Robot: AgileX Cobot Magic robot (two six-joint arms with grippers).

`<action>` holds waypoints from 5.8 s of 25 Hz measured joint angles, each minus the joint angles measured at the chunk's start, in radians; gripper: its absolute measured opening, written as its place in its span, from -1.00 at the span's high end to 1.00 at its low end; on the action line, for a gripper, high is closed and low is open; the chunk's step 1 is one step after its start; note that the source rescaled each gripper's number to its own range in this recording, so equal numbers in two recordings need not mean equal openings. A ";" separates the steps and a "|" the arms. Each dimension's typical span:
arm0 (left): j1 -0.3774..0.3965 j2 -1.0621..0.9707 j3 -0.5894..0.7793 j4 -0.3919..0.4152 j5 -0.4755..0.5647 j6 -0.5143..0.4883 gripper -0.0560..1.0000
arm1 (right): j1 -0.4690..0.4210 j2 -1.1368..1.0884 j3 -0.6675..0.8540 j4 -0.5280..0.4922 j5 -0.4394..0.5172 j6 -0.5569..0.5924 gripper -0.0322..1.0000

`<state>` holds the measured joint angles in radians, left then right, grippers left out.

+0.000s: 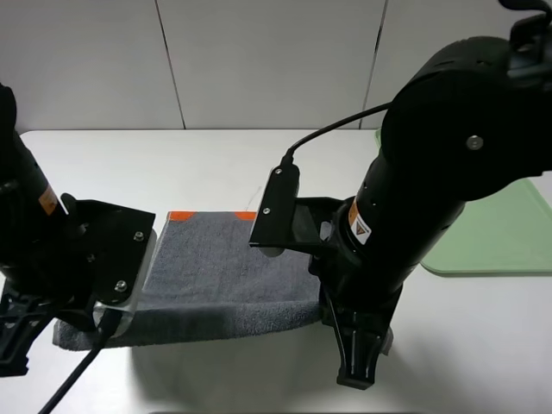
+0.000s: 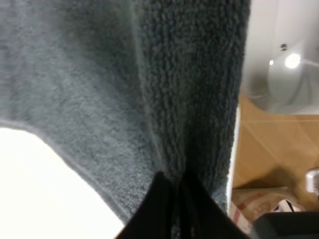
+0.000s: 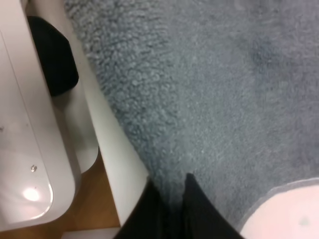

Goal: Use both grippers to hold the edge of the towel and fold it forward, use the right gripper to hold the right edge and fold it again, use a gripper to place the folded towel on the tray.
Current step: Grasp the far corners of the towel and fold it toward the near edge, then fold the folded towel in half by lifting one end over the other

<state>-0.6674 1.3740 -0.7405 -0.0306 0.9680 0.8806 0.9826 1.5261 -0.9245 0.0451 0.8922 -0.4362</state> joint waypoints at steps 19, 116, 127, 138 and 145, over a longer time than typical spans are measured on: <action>0.143 0.006 0.000 0.013 -0.266 -0.012 0.89 | -0.141 0.000 0.000 -0.038 -0.101 -0.033 0.94; 0.282 0.341 -0.149 0.077 -0.780 -0.297 -1.00 | -0.279 0.250 -0.140 -0.391 -0.354 0.041 -1.00; 0.282 0.204 -0.149 0.083 -0.599 -0.297 -1.00 | -0.279 0.250 -0.140 -0.391 -0.354 0.042 -1.00; 0.282 -0.259 -0.149 0.087 -0.246 -0.508 -1.00 | -0.279 0.250 -0.140 -0.289 -0.339 0.045 -1.00; 0.282 -0.545 -0.149 0.088 -0.146 -0.660 -1.00 | -0.279 0.250 -0.140 -0.164 -0.304 0.045 -1.00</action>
<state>-0.3850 0.8294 -0.8896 0.0577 0.8216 0.2206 0.7035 1.7759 -1.0644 -0.1191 0.5886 -0.3913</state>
